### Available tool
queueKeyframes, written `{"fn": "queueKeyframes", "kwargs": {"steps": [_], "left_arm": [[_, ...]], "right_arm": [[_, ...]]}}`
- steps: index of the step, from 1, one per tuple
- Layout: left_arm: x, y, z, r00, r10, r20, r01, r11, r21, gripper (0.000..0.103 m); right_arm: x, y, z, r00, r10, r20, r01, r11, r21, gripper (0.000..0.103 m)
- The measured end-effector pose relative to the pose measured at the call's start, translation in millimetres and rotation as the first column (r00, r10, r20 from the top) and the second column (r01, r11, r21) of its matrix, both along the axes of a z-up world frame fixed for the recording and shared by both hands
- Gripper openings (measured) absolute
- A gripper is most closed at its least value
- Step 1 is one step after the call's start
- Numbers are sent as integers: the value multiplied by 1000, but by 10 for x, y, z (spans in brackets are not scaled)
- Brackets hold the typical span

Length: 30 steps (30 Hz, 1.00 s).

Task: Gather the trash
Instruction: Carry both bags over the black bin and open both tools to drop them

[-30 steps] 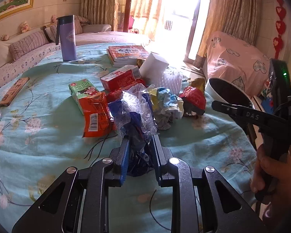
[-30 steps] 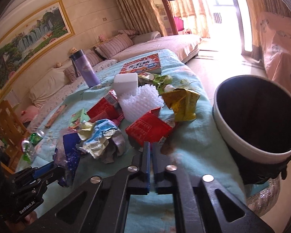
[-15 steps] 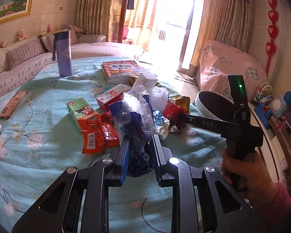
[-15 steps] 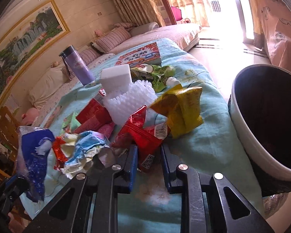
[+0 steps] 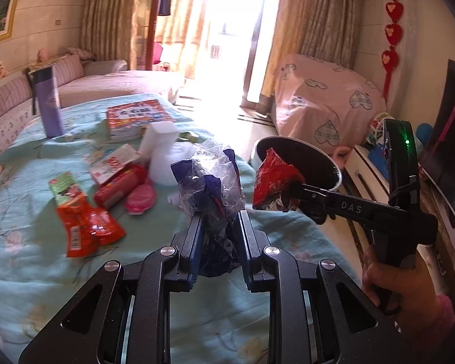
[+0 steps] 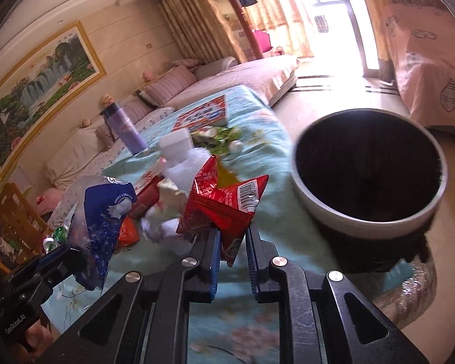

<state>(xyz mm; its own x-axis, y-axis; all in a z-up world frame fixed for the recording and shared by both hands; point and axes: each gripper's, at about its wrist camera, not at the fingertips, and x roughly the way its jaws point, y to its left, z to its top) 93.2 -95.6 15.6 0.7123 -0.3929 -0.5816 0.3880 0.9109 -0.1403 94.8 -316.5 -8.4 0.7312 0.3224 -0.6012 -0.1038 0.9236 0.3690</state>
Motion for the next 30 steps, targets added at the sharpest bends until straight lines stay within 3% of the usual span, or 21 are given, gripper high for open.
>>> {"fn": "queueKeyframes", "kwargs": {"steps": [13, 20, 30], "left_arm": [[322, -858, 45, 991, -135, -21, 136, 990, 25, 21], [698, -1236, 84, 984, -170, -52, 171, 985, 7, 21], [1123, -1664, -78, 974, -195, -113, 198, 980, 22, 21]], "right_arm": [[54, -784, 74, 992, -128, 6, 128, 992, -10, 15], [247, -1014, 150, 989, -145, 3, 145, 988, -47, 15], [467, -1196, 72, 988, -148, -42, 143, 985, -93, 15]]}}
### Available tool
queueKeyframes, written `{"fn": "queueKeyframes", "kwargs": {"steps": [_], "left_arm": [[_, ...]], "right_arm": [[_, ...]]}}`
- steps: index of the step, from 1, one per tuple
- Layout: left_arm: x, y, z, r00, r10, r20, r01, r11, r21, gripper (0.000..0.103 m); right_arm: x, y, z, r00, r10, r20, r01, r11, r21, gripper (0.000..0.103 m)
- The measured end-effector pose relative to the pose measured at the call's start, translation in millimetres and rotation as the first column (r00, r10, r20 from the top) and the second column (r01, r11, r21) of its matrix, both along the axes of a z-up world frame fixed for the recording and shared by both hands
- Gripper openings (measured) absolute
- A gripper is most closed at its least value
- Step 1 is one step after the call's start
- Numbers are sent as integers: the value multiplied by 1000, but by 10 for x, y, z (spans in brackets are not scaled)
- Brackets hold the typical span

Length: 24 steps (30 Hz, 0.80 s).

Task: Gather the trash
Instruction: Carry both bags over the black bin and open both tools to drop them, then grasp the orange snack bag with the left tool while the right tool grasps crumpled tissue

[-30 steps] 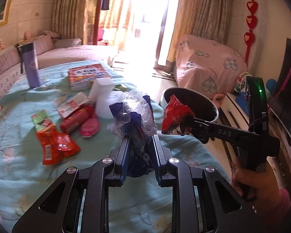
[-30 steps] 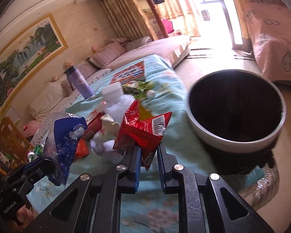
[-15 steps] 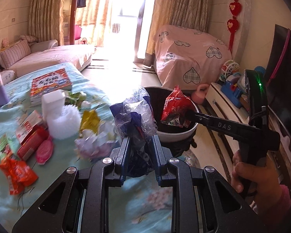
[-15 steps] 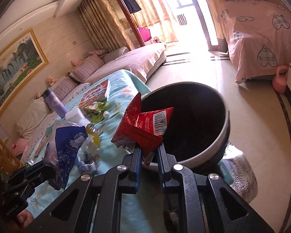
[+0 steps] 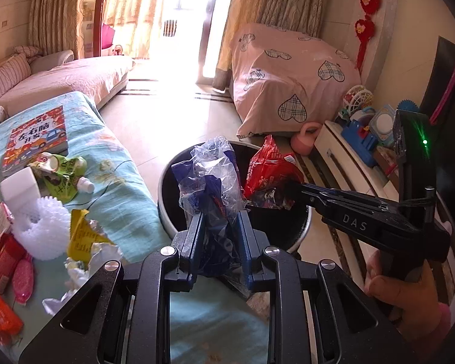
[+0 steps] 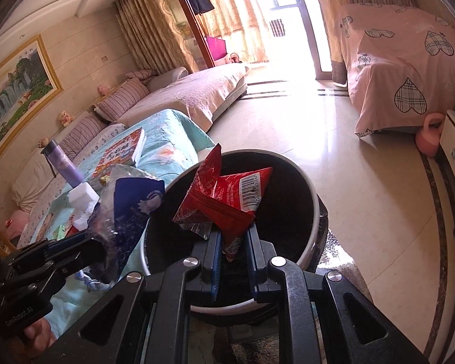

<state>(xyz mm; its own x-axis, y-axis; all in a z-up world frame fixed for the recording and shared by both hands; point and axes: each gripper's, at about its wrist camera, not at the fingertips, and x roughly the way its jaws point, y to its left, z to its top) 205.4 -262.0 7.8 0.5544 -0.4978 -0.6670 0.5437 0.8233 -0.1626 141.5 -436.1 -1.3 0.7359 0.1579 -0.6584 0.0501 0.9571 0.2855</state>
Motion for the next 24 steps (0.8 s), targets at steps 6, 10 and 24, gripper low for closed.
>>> {"fn": "queueKeyframes", "kwargs": {"steps": [6, 10, 24], "left_arm": [[129, -113, -120, 999, -7, -38, 7, 1000, 8, 22], [171, -171, -154, 998, -25, -61, 25, 1000, 8, 31], [-311, 418, -48, 999, 52, 4, -51, 998, -35, 55]], "right_arm": [[78, -54, -56, 1000, 3, -22, -3, 1000, -13, 15], [145, -98, -76, 999, -2, -36, 2, 1000, -15, 20], [-60, 58, -49, 1000, -1, 9, 1, 999, 39, 64]]}}
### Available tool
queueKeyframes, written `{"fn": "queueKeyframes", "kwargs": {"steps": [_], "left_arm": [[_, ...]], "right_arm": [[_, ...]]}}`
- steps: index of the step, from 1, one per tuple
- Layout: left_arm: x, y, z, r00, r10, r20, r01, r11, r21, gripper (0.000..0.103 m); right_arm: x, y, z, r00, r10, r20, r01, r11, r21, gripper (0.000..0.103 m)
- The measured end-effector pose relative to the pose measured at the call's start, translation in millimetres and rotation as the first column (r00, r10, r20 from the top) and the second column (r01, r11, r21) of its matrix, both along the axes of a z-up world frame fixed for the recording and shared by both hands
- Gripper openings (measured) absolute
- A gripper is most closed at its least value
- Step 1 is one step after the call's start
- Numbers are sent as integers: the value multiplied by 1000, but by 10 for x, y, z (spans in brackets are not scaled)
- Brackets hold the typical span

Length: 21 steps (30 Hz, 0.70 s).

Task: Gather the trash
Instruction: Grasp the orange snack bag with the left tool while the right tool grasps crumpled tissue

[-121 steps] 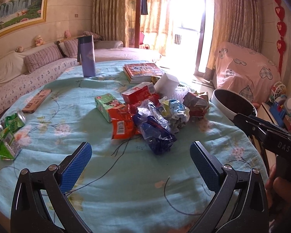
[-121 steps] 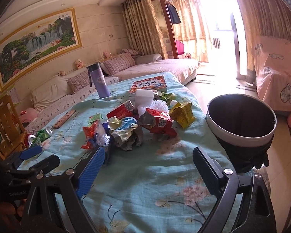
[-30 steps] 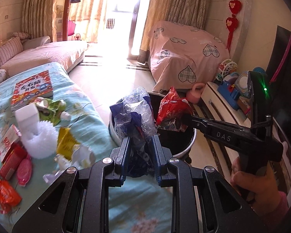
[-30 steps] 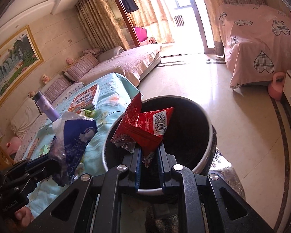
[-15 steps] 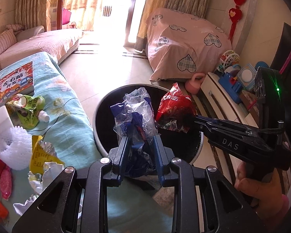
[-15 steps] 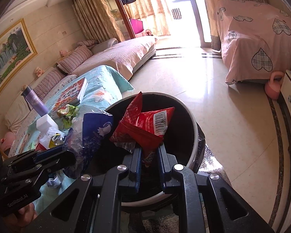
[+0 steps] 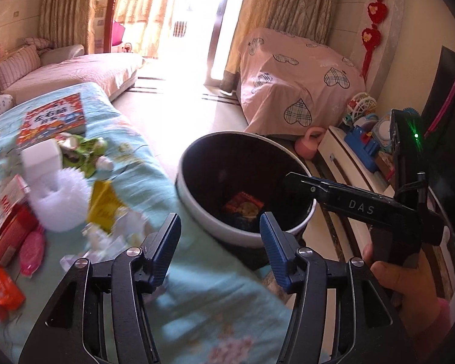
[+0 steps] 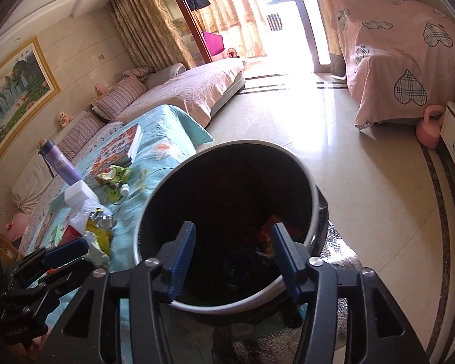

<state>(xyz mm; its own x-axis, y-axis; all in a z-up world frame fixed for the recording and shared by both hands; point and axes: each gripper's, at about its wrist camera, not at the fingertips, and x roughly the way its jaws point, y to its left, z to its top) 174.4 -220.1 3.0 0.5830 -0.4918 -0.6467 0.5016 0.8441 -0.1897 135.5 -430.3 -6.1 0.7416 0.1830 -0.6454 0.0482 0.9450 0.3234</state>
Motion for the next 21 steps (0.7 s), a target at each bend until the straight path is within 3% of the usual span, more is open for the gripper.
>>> {"fn": "queueKeyframes", "kwargs": {"steps": [4, 7, 11, 21], "left_arm": [[-187, 295, 21, 999, 45, 16, -45, 999, -10, 56], [-334, 547, 1, 996, 83, 37, -83, 997, -2, 61], [-480, 895, -87, 989, 142, 50, -144, 989, 24, 63], [-593, 1717, -286, 947, 320, -17, -320, 947, 12, 63]], "right_arm": [[-185, 205, 7, 999, 15, 32, -16, 999, 29, 84], [-316, 401, -4, 999, 28, 46, -29, 999, 36, 90], [-458, 659, -28, 998, 45, 53, -48, 997, 57, 92], [-556, 1290, -126, 991, 132, 26, -133, 991, 32, 94]]}}
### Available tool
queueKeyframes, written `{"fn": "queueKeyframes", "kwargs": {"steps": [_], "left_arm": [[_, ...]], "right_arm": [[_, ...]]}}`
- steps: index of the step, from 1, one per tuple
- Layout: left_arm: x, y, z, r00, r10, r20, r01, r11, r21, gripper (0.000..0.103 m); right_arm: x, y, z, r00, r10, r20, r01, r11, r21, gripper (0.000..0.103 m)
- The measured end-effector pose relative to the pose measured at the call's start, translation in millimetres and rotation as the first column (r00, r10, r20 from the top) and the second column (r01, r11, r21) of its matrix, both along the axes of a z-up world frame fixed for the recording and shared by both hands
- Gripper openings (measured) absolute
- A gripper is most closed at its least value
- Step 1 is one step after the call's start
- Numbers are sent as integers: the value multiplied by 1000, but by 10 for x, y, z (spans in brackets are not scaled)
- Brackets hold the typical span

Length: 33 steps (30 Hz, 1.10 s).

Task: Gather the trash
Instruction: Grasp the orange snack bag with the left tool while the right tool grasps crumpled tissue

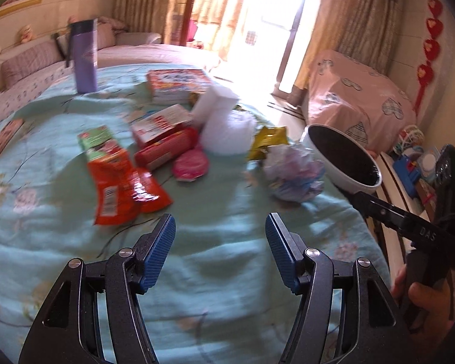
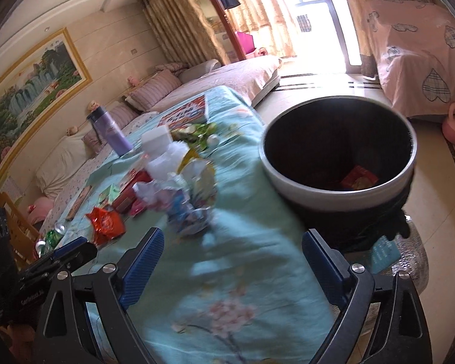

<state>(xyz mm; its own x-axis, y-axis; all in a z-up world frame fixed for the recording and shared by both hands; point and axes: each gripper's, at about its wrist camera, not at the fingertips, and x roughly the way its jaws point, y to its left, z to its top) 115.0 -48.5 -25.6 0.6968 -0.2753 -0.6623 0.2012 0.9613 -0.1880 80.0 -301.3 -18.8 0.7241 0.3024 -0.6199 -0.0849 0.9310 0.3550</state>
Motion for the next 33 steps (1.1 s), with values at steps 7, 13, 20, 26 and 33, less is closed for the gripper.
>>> {"fn": "queueKeyframes", "kwargs": {"steps": [7, 13, 20, 26, 33], "left_arm": [[3, 369, -68, 996, 88, -26, -88, 996, -10, 63], [96, 531, -126, 990, 128, -62, -129, 991, -16, 63], [312, 640, -111, 977, 196, -88, -198, 980, -13, 63], [583, 651, -207, 973, 201, -112, -201, 980, 5, 63], [601, 645, -324, 978, 151, -141, -154, 988, -8, 25]], "right_arm": [[48, 378, -41, 998, 66, 1, -66, 997, -41, 94], [126, 525, -46, 997, 80, 9, -79, 994, -70, 94], [268, 589, -13, 997, 69, 26, -66, 994, -87, 94], [425, 601, -24, 998, 49, 36, -46, 995, -87, 92], [494, 571, -153, 998, 53, -19, -54, 995, -80, 22]]}}
